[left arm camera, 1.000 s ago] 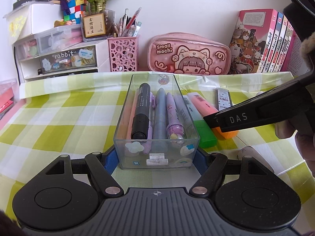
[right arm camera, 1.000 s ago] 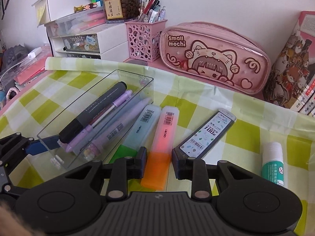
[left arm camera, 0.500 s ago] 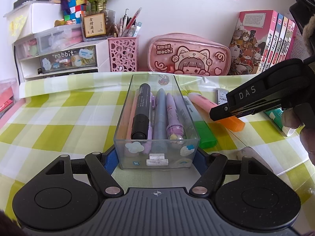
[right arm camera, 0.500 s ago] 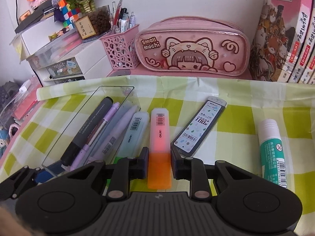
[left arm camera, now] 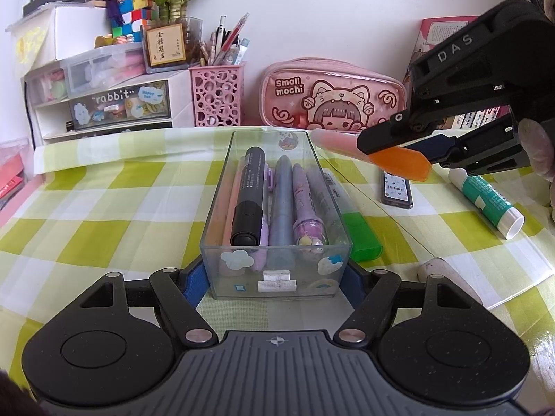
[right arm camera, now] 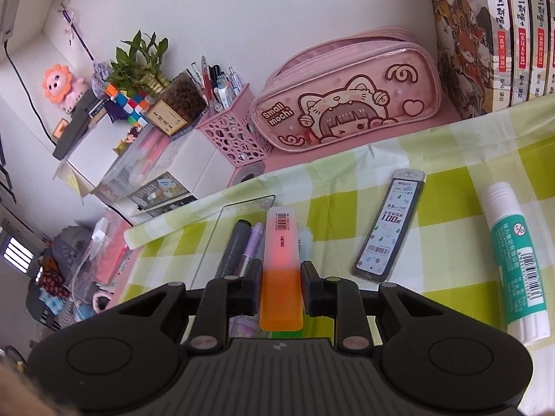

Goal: Organize stationery
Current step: 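Carry the orange highlighter into the clear box and release it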

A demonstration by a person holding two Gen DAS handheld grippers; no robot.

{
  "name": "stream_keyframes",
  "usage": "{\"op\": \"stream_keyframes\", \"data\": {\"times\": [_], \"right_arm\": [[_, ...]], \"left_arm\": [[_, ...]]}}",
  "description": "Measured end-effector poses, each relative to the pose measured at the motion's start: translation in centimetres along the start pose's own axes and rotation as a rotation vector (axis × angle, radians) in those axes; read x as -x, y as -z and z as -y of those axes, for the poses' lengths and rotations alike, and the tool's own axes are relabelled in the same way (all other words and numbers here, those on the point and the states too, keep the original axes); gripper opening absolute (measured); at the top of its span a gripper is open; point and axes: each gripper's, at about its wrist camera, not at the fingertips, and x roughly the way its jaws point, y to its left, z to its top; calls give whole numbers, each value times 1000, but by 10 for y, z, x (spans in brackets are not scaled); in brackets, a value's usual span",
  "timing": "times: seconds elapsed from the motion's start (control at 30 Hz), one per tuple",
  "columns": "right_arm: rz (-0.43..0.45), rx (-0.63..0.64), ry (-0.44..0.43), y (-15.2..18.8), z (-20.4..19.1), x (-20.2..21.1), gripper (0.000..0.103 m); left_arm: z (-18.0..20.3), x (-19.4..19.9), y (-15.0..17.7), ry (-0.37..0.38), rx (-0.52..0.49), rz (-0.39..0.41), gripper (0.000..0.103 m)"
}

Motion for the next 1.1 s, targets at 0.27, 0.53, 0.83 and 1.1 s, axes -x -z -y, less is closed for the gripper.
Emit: {"op": "stream_keyframes", "data": {"times": [0.27,0.53,0.83,1.1], "right_arm": [[-9,-162,-80,-3,-1,-4,48],[-51,-314,-97,1,-9,-26,48],[-57,-301,-15,7,-20,-36,48],[-77,-277,-17,6,-23,-36,51]], "left_arm": [[0,0,0,0,0,0,73],[0,0,0,1,1,0,73],[0,0,0,0,1,0,73],[1,0,0,0,0,-1,73]]}}
